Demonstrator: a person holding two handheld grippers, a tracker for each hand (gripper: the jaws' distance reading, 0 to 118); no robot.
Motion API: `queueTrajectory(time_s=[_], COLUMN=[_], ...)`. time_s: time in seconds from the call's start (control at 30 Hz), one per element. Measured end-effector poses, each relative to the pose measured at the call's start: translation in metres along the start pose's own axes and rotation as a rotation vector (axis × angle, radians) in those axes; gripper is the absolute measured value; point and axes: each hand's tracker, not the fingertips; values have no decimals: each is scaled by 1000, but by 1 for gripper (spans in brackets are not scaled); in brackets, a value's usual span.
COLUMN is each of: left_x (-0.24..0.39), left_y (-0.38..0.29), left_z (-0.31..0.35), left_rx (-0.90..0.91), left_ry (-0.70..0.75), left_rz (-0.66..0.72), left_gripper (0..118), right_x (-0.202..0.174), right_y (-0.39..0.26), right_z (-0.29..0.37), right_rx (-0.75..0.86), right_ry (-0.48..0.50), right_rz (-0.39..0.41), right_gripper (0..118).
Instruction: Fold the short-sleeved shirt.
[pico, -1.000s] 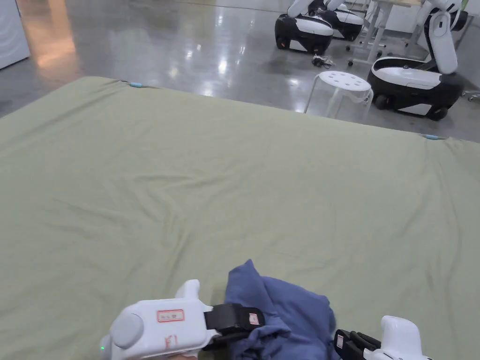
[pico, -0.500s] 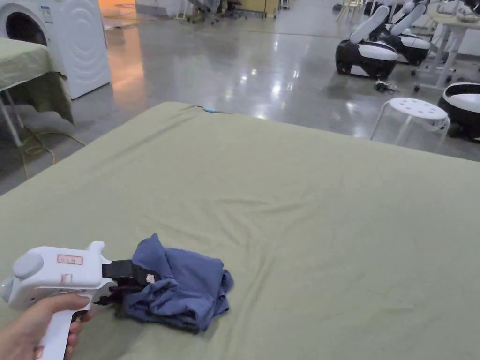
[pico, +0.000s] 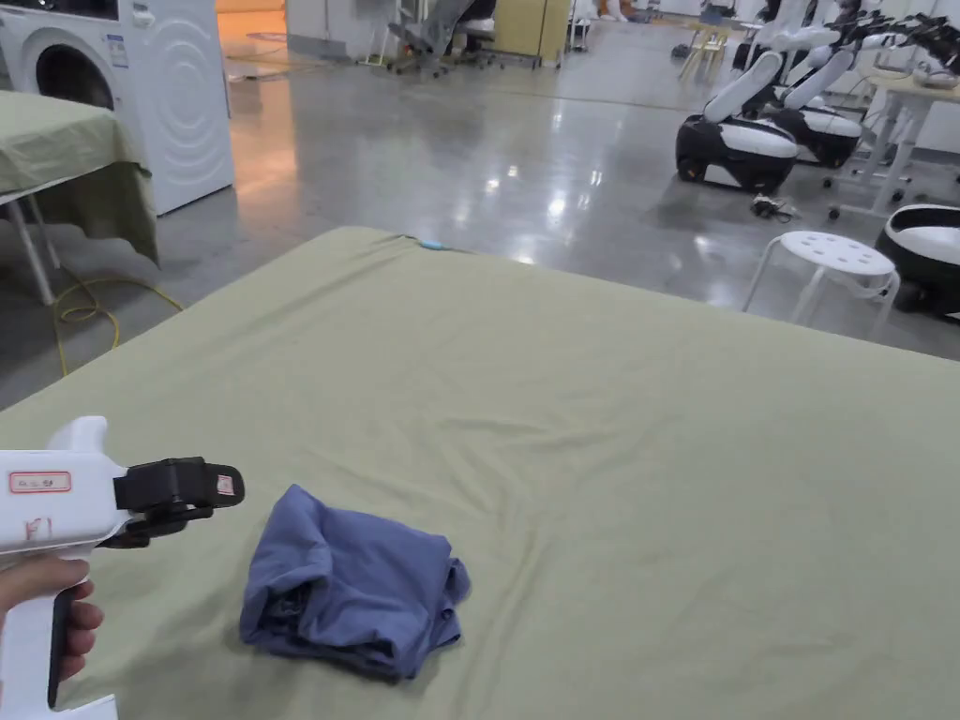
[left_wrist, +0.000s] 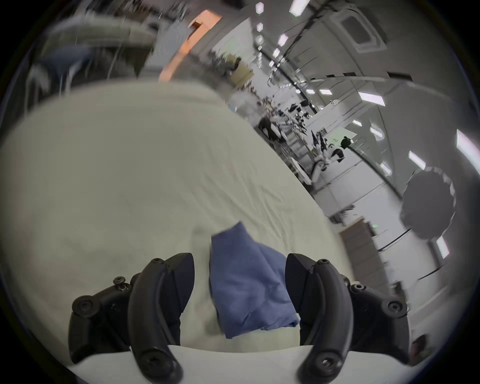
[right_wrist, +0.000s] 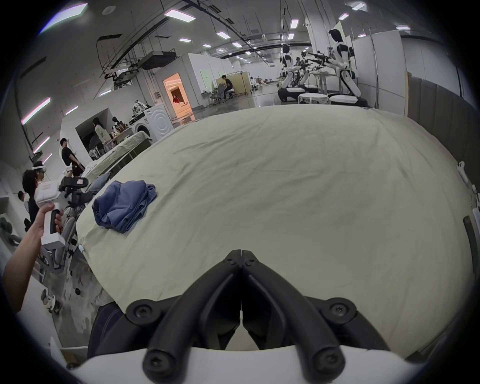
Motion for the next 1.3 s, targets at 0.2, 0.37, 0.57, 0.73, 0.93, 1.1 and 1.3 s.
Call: queueTrajectory(time_s=[0.2,0.37,0.57,0.73,0.93,1.1,1.3], left_x=[160,276,364,382,386,392,393], left_y=[-68,-132,-167,-171,-167,-167,-172], left_z=[11,-3,5,16,15,7,1], left_rx=[172,320,472,489,506,511,547], left_ry=[64,50,22,-9,24,14,11], left_rz=[-406,-595,-689,-673,-675,-707,-730], left_gripper=[71,14,13,13,13,15,71], right_x=[35,68,79,87,84,72,68], right_y=[26,61,101,112,111,116,121], right_z=[62,138,195,189,173,168,163], right_rx=[184,404,584,644,638,633,575], right_ry=[-102,-221,-290,-312,-303,-288,-271], right_rz=[-25,52,205,202,177,195,200], right_gripper=[0,0,0,0,1,12,111])
